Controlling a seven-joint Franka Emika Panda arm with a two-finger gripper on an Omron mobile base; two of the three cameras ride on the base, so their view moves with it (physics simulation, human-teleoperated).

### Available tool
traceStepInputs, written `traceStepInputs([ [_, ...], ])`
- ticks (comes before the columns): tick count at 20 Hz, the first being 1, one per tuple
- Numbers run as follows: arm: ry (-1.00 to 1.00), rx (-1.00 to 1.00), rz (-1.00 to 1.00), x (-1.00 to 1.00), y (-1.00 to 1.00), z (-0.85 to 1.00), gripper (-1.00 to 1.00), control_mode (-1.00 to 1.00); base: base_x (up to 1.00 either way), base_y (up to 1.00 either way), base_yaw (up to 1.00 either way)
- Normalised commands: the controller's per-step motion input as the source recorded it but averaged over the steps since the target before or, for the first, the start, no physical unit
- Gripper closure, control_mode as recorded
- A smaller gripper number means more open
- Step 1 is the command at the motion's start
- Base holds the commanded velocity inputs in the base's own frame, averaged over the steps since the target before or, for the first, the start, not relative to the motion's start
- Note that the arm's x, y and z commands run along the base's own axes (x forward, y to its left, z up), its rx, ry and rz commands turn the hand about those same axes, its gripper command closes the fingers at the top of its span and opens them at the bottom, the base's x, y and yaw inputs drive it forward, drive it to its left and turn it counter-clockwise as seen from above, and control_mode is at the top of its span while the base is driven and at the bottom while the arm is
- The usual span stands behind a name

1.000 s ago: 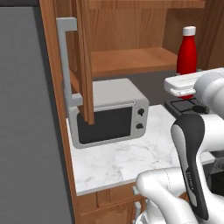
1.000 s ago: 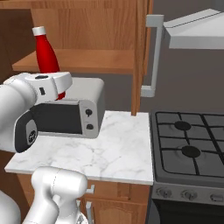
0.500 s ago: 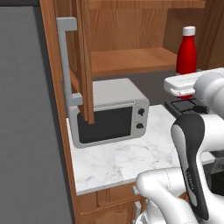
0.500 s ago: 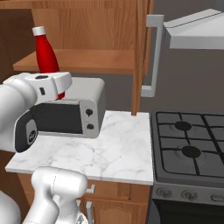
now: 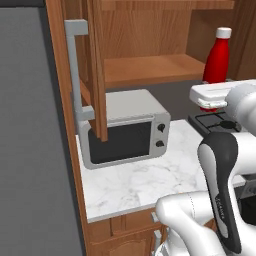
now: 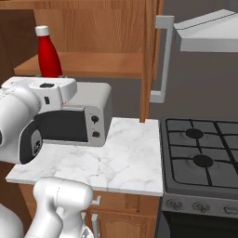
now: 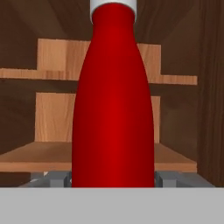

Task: Pick the water bottle, can from the counter and place them in the open cabinet.

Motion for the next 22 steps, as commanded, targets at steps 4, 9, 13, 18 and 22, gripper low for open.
traceStepInputs([
  [4,-0.12,0.11,0.04,0.00,0.00,0.00,1.00,-1.00,0.00,0.00,0.00],
  [9,-0.01,0.14,0.01,0.07,-0.01,0.03,1.00,-1.00,0.00,0.00,0.00],
  [13,0.00,0.12,0.00,0.24,0.00,0.08,1.00,-1.00,0.00,0.00,0.00],
  [18,0.05,0.04,0.00,0.31,0.00,0.03,1.00,-1.00,0.00,0.00,0.00],
  [22,0.02,0.00,0.00,0.28,0.00,0.00,1.00,-1.00,0.00,0.00,0.00],
])
